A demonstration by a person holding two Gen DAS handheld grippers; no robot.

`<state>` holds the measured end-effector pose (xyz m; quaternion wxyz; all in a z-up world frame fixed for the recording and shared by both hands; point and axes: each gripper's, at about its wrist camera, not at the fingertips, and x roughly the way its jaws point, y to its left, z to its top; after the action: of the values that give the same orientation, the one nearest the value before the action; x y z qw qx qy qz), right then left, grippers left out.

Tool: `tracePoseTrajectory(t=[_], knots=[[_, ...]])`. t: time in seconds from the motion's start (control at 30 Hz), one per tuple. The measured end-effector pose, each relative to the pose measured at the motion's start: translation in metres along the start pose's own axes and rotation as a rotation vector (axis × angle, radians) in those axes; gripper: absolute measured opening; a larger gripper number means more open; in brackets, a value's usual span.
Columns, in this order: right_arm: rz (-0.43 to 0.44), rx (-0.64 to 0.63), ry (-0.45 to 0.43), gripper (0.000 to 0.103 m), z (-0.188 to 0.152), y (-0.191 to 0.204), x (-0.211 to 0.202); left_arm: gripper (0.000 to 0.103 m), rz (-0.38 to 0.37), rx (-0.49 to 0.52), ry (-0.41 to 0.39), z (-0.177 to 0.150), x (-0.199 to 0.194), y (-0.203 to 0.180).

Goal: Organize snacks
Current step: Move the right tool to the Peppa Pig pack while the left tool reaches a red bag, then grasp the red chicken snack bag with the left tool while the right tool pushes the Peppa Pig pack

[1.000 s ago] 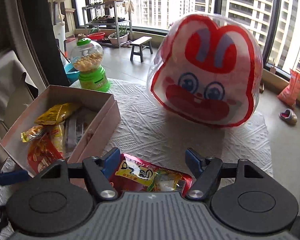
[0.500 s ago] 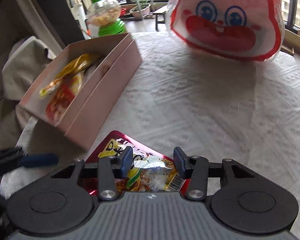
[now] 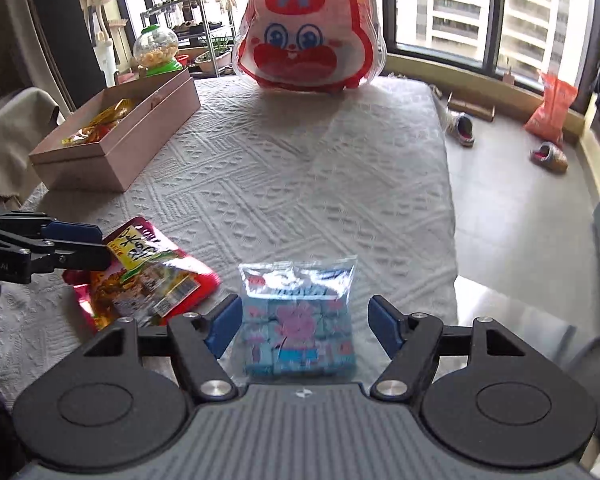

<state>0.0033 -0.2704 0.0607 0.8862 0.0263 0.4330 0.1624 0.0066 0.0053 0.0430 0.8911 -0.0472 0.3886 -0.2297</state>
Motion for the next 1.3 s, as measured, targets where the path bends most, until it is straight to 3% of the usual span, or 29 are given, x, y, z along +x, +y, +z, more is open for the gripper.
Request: tracePoseTrajectory(t=[0.07, 0.23, 0.4, 0.53, 0.63, 0.73, 0.83, 1.0, 1.13, 1.3], knots=[[0.009, -0.024, -0.016, 0.072, -0.009, 0.011, 0.0, 0.068, 0.017, -0.003, 0.018, -0.001, -0.009, 0.0], [0.082, -0.165, -0.097, 0.072, -0.006, 0.042, -0.008, 0.064, -0.028, -0.088, 0.112, -0.011, -0.029, 0.011], [-0.001, -0.14, -0.162, 0.072, 0.013, 0.041, 0.006, 0.062, -0.111, -0.16, 0.164, -0.02, -0.022, 0.012], [-0.016, -0.13, -0.111, 0.072, 0.011, 0.044, 0.026, 0.062, -0.063, -0.192, 0.13, -0.01, -0.001, 0.013], [0.033, -0.168, -0.096, 0.072, 0.0, 0.057, 0.024, 0.062, -0.019, -0.225, 0.074, 0.008, 0.017, 0.018], [0.061, -0.227, -0.078, 0.072, -0.011, 0.072, 0.021, 0.062, 0.011, -0.159, 0.054, 0.026, 0.039, 0.007], [0.007, -0.268, -0.099, 0.072, -0.017, 0.077, 0.018, 0.062, 0.092, -0.015, 0.063, 0.034, 0.06, -0.015], [-0.08, -0.186, -0.12, 0.072, -0.016, 0.054, 0.014, 0.067, 0.125, 0.057, 0.064, 0.042, 0.077, -0.031], [-0.034, -0.086, -0.109, 0.072, -0.018, 0.039, 0.009, 0.067, 0.128, 0.069, 0.065, 0.044, 0.077, -0.033], [0.058, -0.083, -0.086, 0.075, -0.021, 0.059, 0.008, 0.066, 0.125, 0.06, 0.042, 0.046, 0.061, -0.028]])
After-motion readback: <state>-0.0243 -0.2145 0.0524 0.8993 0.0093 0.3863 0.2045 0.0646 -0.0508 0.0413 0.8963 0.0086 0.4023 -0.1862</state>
